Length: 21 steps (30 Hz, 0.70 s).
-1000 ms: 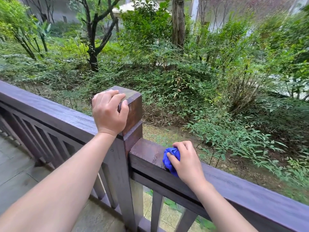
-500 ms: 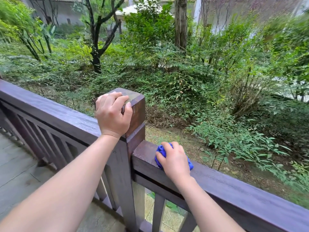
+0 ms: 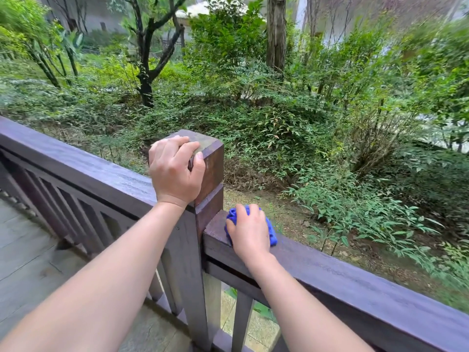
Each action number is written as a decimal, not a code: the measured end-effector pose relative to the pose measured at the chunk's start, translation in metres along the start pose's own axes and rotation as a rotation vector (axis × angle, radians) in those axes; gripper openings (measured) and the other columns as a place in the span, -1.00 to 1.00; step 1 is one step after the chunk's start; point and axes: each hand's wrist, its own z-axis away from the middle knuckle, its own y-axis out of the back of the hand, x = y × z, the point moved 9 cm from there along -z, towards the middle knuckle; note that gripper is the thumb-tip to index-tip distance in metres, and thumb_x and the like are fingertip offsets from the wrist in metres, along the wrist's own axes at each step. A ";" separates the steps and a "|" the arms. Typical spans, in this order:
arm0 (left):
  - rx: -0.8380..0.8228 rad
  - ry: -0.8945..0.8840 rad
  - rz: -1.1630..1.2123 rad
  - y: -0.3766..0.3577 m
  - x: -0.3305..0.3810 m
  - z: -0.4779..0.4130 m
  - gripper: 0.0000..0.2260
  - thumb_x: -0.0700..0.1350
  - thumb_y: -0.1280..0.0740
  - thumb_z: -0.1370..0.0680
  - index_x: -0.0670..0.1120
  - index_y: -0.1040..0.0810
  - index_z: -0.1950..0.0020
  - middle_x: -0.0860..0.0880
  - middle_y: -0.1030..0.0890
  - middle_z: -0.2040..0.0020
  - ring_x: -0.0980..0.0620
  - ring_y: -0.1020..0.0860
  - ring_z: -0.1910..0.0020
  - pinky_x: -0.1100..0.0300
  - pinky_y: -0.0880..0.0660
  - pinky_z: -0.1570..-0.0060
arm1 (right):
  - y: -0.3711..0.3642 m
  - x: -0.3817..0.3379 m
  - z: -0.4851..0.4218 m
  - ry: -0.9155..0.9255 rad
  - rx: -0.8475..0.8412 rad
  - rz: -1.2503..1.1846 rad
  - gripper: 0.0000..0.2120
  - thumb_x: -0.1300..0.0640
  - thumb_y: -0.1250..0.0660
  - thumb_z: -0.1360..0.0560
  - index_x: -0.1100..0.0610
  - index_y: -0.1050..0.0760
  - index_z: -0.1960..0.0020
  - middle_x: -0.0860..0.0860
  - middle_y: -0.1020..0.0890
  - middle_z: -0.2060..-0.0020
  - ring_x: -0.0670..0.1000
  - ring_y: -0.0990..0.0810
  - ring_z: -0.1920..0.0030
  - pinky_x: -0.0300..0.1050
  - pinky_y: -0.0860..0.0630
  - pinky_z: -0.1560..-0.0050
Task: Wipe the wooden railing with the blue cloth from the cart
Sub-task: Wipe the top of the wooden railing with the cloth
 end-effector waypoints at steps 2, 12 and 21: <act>0.001 -0.009 0.005 0.000 0.000 0.000 -0.77 -0.06 -0.26 -0.56 -0.12 -0.68 -0.02 -0.14 -0.68 -0.04 -0.23 -0.60 -0.11 -0.19 -0.42 -0.21 | -0.008 -0.027 0.016 0.154 -0.003 -0.021 -0.62 -0.07 -0.26 -0.48 0.12 -0.44 -0.21 0.19 -0.49 -0.09 0.25 -0.44 -0.08 0.11 -0.42 -0.07; 0.045 -0.028 0.008 0.001 0.000 0.001 -0.77 -0.05 -0.27 -0.57 -0.12 -0.69 -0.01 -0.14 -0.68 -0.03 -0.24 -0.61 -0.05 -0.18 -0.44 -0.18 | -0.006 -0.026 0.003 0.085 -0.014 0.005 -0.67 -0.01 -0.20 -0.53 0.12 -0.44 -0.22 0.19 -0.48 -0.11 0.23 -0.43 -0.11 0.08 -0.36 -0.12; 0.033 -0.015 0.010 -0.001 -0.003 0.001 -0.76 -0.04 -0.26 -0.57 -0.11 -0.68 -0.02 -0.14 -0.68 -0.03 -0.23 -0.60 -0.08 -0.16 -0.42 -0.23 | 0.020 0.033 0.030 0.017 0.081 0.000 -0.65 -0.01 -0.31 -0.46 0.06 -0.50 -0.21 0.13 -0.55 -0.08 0.22 -0.50 -0.07 0.05 -0.47 -0.08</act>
